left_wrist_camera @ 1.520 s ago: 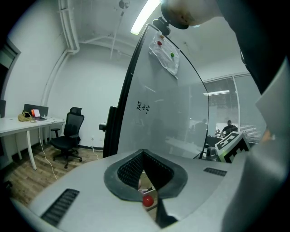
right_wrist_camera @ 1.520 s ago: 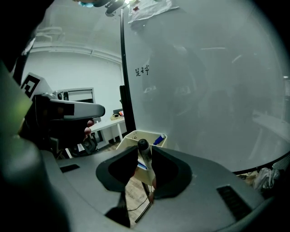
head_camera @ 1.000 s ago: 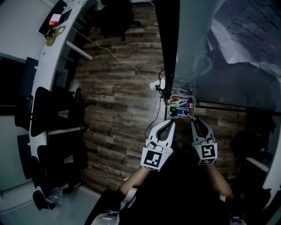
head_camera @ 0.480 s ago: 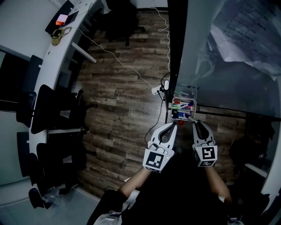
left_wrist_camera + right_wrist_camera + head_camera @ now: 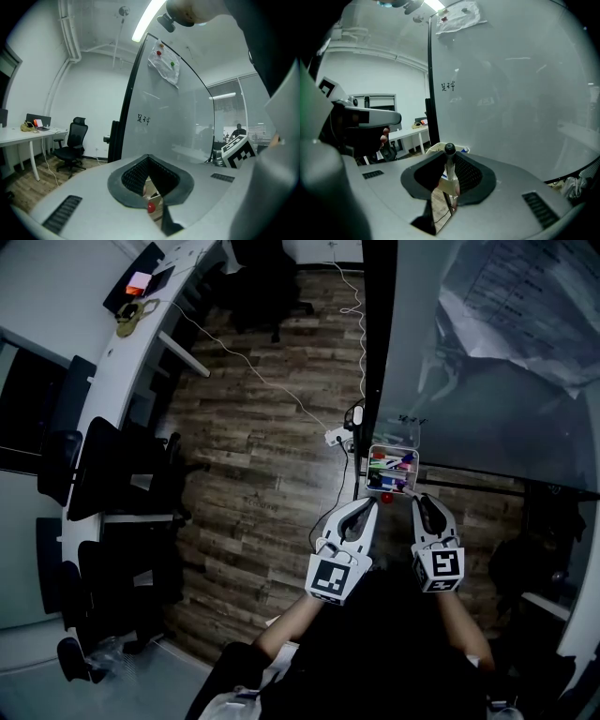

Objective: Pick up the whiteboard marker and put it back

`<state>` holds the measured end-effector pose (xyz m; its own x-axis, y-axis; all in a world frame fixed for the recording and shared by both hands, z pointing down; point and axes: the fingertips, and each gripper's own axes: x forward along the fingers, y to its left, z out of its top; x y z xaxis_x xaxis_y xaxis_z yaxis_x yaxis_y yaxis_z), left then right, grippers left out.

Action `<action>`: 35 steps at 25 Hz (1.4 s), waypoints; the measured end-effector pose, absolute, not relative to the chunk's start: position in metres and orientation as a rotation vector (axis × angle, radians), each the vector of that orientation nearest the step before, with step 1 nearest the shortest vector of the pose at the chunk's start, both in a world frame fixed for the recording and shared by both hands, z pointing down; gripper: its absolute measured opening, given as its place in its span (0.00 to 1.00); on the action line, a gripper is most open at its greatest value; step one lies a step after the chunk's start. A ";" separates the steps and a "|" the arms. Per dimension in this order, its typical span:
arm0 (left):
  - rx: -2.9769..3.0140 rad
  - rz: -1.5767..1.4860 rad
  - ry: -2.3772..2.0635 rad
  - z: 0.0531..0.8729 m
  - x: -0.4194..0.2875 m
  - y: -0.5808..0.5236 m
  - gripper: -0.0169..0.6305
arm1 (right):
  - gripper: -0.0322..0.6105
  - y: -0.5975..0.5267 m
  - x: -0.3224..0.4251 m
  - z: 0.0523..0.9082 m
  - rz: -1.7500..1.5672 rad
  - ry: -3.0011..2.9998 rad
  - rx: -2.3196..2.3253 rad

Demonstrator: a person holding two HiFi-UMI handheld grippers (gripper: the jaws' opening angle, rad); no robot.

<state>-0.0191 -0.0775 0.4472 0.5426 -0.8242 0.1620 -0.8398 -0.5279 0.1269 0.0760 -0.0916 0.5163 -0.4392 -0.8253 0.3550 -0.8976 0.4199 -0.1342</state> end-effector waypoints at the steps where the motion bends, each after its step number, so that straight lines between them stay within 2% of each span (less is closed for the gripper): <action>1: 2.586 0.115 -1.415 0.446 -0.019 -0.076 0.02 | 0.17 -0.091 0.076 0.515 0.446 -2.442 1.513; 35: 2.629 0.073 -1.462 0.426 -0.024 -0.039 0.02 | 0.17 -0.053 0.091 0.475 0.339 -2.506 1.603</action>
<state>-0.0242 -0.0385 0.4262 0.5289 -0.8420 0.1065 -0.8484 -0.5213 0.0919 0.0908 -0.0534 0.4752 -0.4191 -0.8747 0.2433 -0.9079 0.4044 -0.1103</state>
